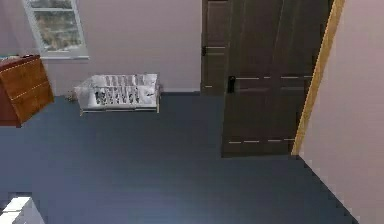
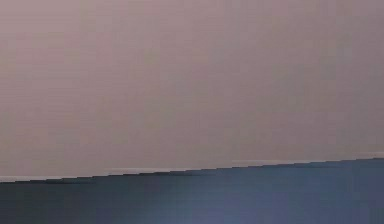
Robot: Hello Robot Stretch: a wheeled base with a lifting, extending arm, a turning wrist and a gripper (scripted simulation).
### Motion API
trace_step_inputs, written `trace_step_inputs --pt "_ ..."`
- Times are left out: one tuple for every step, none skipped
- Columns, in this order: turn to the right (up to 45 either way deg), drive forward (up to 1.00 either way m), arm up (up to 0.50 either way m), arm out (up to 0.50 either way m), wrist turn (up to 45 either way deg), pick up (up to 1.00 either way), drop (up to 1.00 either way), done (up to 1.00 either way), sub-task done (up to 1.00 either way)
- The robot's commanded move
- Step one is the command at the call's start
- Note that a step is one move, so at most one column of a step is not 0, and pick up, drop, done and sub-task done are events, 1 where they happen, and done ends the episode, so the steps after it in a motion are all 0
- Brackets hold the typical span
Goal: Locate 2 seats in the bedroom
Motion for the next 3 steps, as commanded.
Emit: trace_step_inputs --pt "0.0 1.00 0.00 0.00 0.0 0.00 0.00 0.00 0.00" --pt "0.0 0.95 0.00 0.00 0.0 0.00 0.00 0.00 0.00" --pt "-42.0 0.00 0.00 0.00 0.0 0.00 0.00 0.00 0.00"
